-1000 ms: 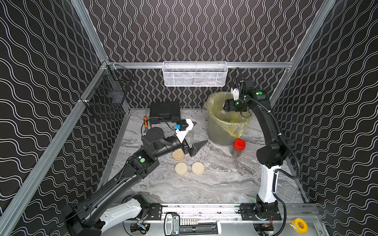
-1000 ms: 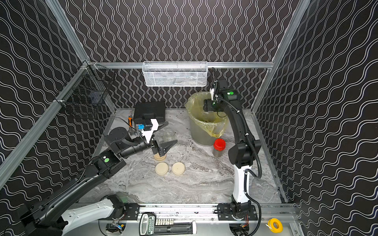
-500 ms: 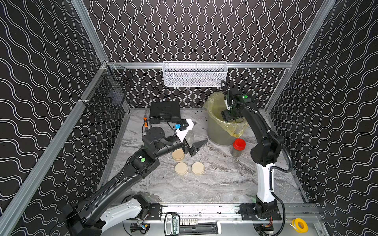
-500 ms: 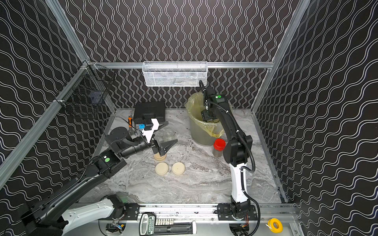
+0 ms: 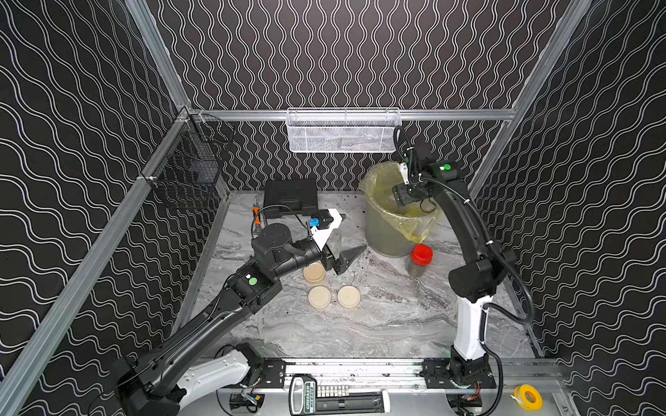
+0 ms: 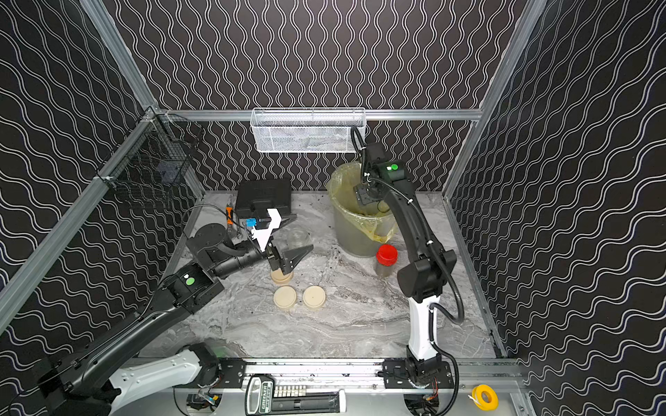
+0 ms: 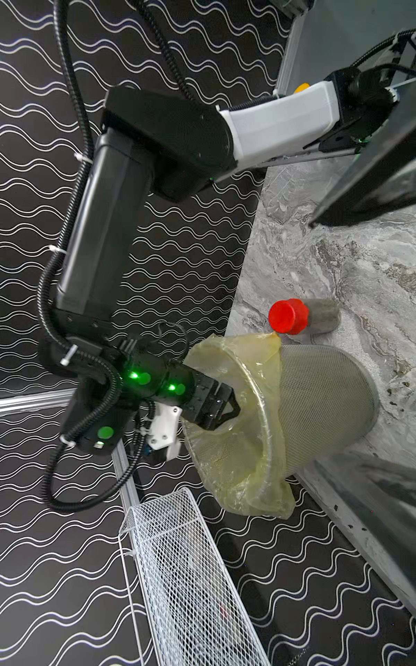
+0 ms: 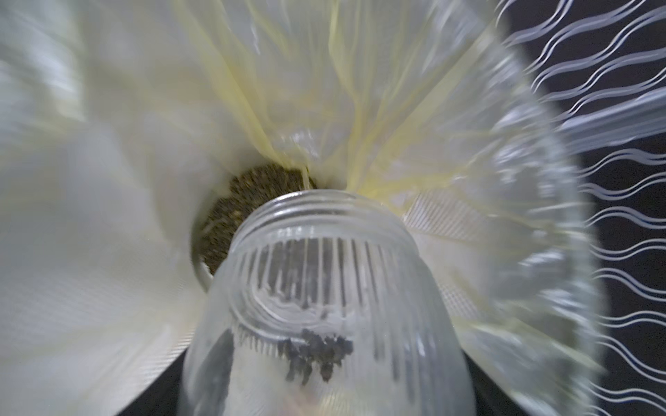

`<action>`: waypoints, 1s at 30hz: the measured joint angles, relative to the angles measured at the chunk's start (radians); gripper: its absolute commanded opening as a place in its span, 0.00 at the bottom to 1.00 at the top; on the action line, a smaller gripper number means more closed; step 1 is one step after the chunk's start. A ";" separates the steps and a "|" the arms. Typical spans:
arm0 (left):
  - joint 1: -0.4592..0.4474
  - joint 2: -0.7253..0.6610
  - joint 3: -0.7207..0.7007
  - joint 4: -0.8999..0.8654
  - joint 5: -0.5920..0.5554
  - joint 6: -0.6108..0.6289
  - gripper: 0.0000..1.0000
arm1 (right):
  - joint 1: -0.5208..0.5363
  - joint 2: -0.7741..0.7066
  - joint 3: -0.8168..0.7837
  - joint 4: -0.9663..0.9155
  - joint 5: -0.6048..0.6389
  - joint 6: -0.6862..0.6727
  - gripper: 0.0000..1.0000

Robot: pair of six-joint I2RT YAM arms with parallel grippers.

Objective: Empty moldy tea leaves from jars
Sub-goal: Pour the moldy tea leaves from the jar into the trash bin.

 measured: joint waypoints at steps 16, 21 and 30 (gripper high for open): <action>-0.001 0.002 0.000 0.000 -0.007 0.000 0.99 | 0.000 0.097 -0.014 -0.014 -0.044 0.049 0.18; -0.002 0.011 0.000 -0.007 -0.010 0.008 0.99 | -0.006 0.031 -0.012 0.010 -0.063 0.068 0.18; 0.023 0.077 0.048 0.021 -0.044 0.135 0.99 | -0.136 -0.253 -0.301 0.237 -0.338 0.186 0.15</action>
